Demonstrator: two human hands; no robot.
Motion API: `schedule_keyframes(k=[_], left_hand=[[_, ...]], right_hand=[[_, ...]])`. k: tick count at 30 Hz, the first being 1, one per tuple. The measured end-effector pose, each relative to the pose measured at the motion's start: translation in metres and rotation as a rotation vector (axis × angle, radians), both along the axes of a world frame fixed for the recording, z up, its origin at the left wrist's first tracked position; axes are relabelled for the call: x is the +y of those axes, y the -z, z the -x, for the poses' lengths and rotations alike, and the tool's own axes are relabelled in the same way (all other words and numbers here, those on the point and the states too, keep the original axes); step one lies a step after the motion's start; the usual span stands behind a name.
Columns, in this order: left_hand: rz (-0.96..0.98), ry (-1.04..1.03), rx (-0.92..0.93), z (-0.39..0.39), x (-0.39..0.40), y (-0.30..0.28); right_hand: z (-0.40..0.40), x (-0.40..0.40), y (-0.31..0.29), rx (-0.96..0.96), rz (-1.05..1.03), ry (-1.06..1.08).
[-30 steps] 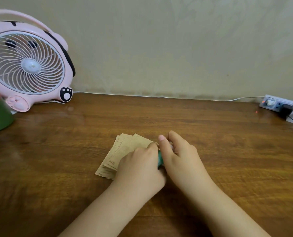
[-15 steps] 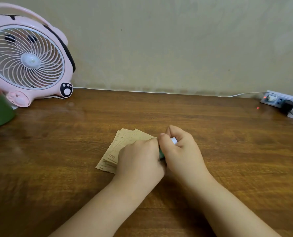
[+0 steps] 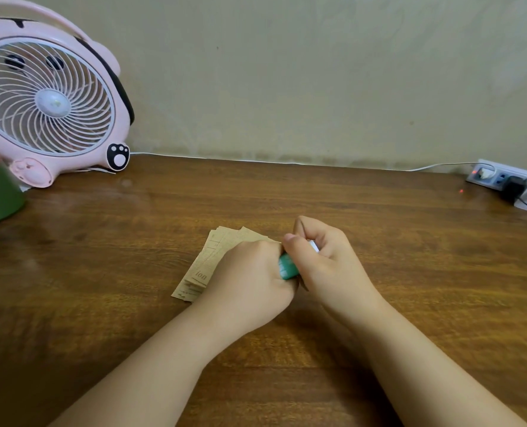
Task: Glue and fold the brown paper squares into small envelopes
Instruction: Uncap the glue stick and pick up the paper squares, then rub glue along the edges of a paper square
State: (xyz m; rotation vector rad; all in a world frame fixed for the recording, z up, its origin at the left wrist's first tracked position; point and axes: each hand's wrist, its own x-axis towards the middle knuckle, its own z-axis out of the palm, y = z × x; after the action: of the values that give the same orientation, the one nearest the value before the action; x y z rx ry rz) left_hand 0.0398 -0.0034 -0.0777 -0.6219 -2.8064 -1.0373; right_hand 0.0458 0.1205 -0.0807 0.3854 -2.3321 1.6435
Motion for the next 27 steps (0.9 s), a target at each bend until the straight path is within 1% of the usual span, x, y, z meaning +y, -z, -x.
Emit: schedule_keyframes(k=[5,8,10,11,12,14,15,16,18,19,20,23,25,27], left_hand=[[-0.107,0.083,-0.174,0.002,-0.004,0.002],[-0.19,0.113,-0.324,0.004,-0.006,0.003],[-0.232,0.112,-0.365,0.005,-0.01,0.003],[-0.257,0.114,-0.376,0.005,-0.012,0.002],[-0.289,0.118,-0.386,0.005,-0.015,0.002],[-0.37,0.125,-0.408,0.006,-0.019,0.0],[-0.425,0.126,-0.414,0.008,-0.021,-0.001],[-0.503,0.124,-0.431,0.01,-0.021,-0.001],[-0.733,0.096,-0.515,0.016,-0.023,0.0],[-0.851,0.083,-0.558,0.019,-0.024,0.0],[-0.917,0.076,-0.569,0.021,-0.025,0.001],[-0.89,0.049,-0.519,0.02,-0.028,0.003],[-0.874,0.042,-0.478,0.02,-0.028,0.004],[-0.893,0.05,-0.46,0.02,-0.027,0.005]], right_hand=[[0.003,0.004,-0.002,0.022,-0.075,-0.039],[0.001,0.01,-0.006,0.111,-0.14,0.035],[0.0,0.019,-0.012,0.152,-0.204,0.082],[0.0,0.024,-0.013,0.146,-0.182,0.089],[0.003,0.03,-0.011,0.112,-0.108,0.104],[0.01,0.04,-0.007,-0.046,0.082,0.163],[0.013,0.045,-0.003,-0.137,0.133,0.187],[0.015,0.05,0.001,-0.215,0.124,0.206],[0.018,0.059,0.008,-0.293,0.002,0.215],[0.02,0.063,0.011,-0.288,-0.071,0.217],[0.022,0.066,0.013,-0.268,-0.147,0.227],[0.029,0.07,0.02,-0.261,-0.347,0.281],[0.031,0.07,0.024,-0.263,-0.419,0.303],[0.032,0.069,0.027,-0.223,-0.473,0.319]])
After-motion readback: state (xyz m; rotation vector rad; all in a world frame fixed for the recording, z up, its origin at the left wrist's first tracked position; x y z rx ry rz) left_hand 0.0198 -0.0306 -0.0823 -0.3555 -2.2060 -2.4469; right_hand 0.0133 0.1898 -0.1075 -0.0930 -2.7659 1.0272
